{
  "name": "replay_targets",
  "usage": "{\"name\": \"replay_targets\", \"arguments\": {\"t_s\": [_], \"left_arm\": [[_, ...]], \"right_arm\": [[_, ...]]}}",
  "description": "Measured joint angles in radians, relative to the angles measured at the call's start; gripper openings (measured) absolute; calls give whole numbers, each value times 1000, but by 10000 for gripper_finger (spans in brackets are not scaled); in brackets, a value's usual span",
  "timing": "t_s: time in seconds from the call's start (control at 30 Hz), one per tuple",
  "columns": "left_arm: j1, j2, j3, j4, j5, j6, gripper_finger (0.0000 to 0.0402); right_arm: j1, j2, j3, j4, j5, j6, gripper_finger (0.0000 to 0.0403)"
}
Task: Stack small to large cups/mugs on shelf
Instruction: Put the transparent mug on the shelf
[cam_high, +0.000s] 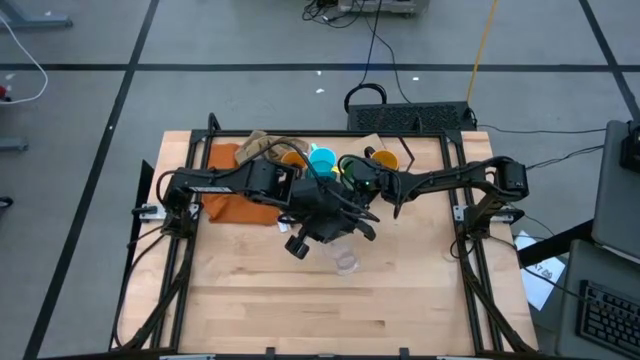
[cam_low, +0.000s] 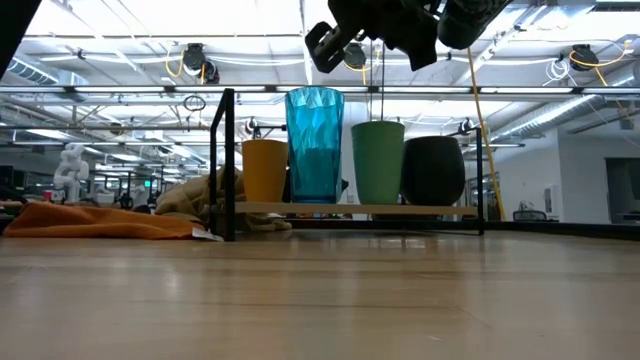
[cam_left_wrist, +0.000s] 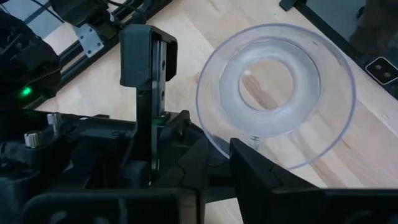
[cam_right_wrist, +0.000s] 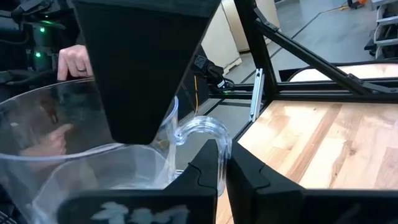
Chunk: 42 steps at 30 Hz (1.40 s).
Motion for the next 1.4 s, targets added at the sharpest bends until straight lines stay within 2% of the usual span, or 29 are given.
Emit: {"name": "replay_targets", "arguments": {"t_s": [0.3,0.7,0.83,1.03,1.2,1.4], "left_arm": [[0,0,0,0,-31,-8,71],[-1,-67,0,2,-154,-65,72],[-4,-110,0,-16,-325,-113,72],[-14,-243,0,-12,-611,-242,72],[-14,-337,0,-14,-724,-351,72],[-23,-395,0,-65,-858,-429,72]], "right_arm": [[-2,0,0,0,14,1,1],[-16,-5,0,7,16,17,1],[-28,-42,-1,2,48,12,1],[-93,-160,0,-39,159,-68,1],[-166,-259,0,-104,186,-79,1],[-231,-358,1,-179,285,-126,1]]}}
